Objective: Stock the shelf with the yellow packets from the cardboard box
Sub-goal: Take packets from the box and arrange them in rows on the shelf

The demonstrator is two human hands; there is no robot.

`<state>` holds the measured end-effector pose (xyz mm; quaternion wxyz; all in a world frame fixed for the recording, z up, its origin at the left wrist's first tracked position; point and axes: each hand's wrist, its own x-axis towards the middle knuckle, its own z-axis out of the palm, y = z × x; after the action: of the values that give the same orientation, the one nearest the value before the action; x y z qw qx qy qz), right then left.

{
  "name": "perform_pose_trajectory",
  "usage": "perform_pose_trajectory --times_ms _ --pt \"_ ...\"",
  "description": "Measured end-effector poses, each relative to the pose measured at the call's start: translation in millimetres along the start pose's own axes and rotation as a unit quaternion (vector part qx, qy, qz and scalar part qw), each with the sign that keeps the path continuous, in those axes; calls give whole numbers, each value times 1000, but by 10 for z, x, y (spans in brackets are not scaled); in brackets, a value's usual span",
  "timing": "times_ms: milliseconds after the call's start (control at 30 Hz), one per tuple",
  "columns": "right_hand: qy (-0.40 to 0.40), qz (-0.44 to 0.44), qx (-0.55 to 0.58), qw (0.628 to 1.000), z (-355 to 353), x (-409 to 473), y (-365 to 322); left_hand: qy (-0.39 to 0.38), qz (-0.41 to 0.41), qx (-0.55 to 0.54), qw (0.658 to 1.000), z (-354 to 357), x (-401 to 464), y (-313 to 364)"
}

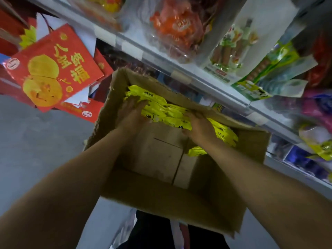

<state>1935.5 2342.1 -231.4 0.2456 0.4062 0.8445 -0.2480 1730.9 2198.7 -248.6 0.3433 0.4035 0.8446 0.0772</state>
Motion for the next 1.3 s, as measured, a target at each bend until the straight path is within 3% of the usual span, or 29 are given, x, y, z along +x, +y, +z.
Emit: perform_pose_trajectory --times_ms 200,400,567,667,767,1033,1133,1300 --pt "51 7 -105 993 331 36 -19 75 -12 39 996 135 35 -75" --pt "70 7 -134 988 360 154 -28 84 3 52 995 191 39 -163" --pt "37 43 12 998 170 52 -27 11 -82 -65 994 177 -100 -67" --pt "34 65 147 986 95 -67 27 7 -128 -155 980 163 -265 -40" --pt "9 32 208 978 -70 -282 67 16 -154 -233 960 99 -507 39" --pt "37 6 294 955 -468 -1078 523 39 -124 -323 937 -139 -1190 714" --pt "63 23 348 935 -586 -1518 904 30 -99 -353 930 -97 -1474 1048" --pt "56 38 535 842 -813 -2391 1753 -4 -28 -378 926 1 -2041 2083"
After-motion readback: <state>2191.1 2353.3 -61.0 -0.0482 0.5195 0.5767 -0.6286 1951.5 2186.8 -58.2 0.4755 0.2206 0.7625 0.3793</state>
